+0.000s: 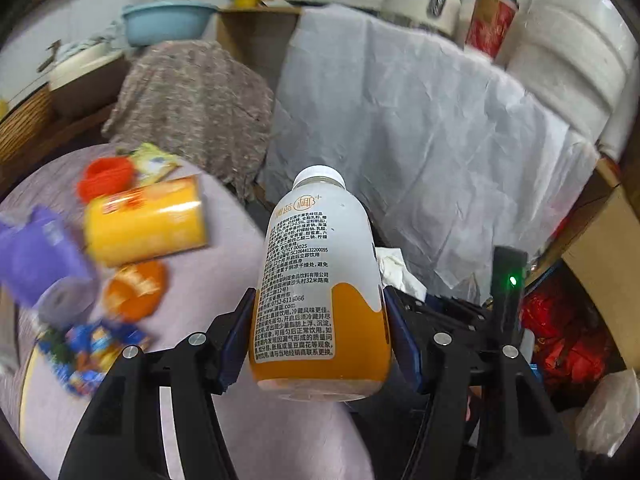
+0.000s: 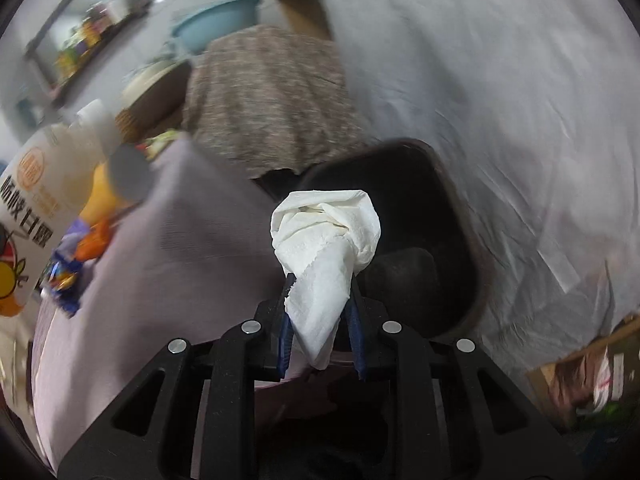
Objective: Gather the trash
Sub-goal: 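Carry both items to the black bin and open both tools to drop them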
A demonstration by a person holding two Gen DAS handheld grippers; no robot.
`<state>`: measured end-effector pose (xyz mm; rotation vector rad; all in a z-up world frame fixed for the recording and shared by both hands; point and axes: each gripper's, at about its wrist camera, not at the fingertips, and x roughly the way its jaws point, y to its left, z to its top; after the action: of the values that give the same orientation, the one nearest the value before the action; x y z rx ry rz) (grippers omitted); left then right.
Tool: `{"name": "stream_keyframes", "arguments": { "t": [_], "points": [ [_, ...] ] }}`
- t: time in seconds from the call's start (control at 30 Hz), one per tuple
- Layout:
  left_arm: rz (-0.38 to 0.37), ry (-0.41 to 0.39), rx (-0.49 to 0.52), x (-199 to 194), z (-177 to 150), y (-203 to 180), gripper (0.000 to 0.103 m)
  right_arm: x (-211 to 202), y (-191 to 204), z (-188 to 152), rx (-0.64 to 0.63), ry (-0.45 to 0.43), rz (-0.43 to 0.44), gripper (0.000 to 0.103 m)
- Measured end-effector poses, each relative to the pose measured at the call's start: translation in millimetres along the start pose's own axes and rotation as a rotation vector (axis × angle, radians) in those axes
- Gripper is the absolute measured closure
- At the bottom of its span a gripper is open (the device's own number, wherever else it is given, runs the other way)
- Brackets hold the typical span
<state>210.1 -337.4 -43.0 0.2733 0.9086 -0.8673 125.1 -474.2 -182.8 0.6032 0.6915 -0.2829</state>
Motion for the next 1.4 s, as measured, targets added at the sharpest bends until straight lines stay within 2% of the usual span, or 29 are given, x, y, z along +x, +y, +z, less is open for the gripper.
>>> {"name": "stream_keyframes", "arguments": {
  "t": [0.07, 0.17, 0.27, 0.43, 0.47, 0.5, 0.53, 0.57, 0.67, 0.8, 0.9, 1.0, 1.13, 1.2, 1.3, 1.4],
  "points": [
    [-0.003, 0.079, 0.003, 45, 17, -17, 0.042, 5, -16, -3, 0.015, -0.003, -0.025, 0.079],
    [-0.018, 0.193, -0.030, 103, 26, -28, 0.042, 16, -34, -3, 0.039, 0.008, -0.059, 0.079],
    [0.026, 0.238, -0.013, 147, 29, -38, 0.042, 34, -41, -3, -0.013, 0.054, -0.064, 0.079],
    [0.049, 0.303, -0.047, 187, 26, -37, 0.042, 77, -59, 9, -0.030, 0.104, -0.049, 0.078],
    [0.050, 0.312, -0.053, 190, 25, -35, 0.042, 87, -59, 10, -0.038, 0.105, -0.048, 0.074],
    [0.051, 0.320, -0.056, 195, 24, -34, 0.042, 96, -60, 10, -0.047, 0.108, -0.061, 0.059],
    [0.064, 0.321, -0.055, 196, 23, -33, 0.042, 102, -62, 9, -0.046, 0.106, -0.074, 0.050],
    [0.064, 0.320, -0.053, 198, 23, -30, 0.042, 105, -64, 10, -0.043, 0.099, -0.083, 0.036],
    [0.068, 0.320, -0.074, 201, 25, -25, 0.042, 107, -67, 6, -0.052, 0.087, -0.125, 0.035],
    [0.086, 0.318, -0.063, 208, 30, -28, 0.042, 94, -74, 1, -0.034, 0.058, -0.118, 0.035],
    [0.083, 0.354, -0.064, 223, 29, -31, 0.042, 86, -77, -4, -0.051, 0.045, -0.174, 0.035],
    [0.060, 0.408, -0.082, 239, 24, -31, 0.042, 80, -82, -9, -0.054, 0.054, -0.187, 0.035],
    [0.089, 0.424, -0.059, 250, 18, -32, 0.041, 70, -82, -16, -0.066, 0.050, -0.210, 0.035],
    [0.080, 0.447, -0.063, 252, 18, -30, 0.032, 66, -84, -18, -0.051, 0.042, -0.207, 0.034],
    [0.071, 0.444, -0.087, 244, 20, -27, 0.029, 61, -85, -19, -0.023, 0.036, -0.198, 0.034],
    [0.025, 0.409, -0.096, 227, 27, -29, 0.028, 54, -84, -15, -0.011, 0.029, -0.200, 0.034]
  ]
}}
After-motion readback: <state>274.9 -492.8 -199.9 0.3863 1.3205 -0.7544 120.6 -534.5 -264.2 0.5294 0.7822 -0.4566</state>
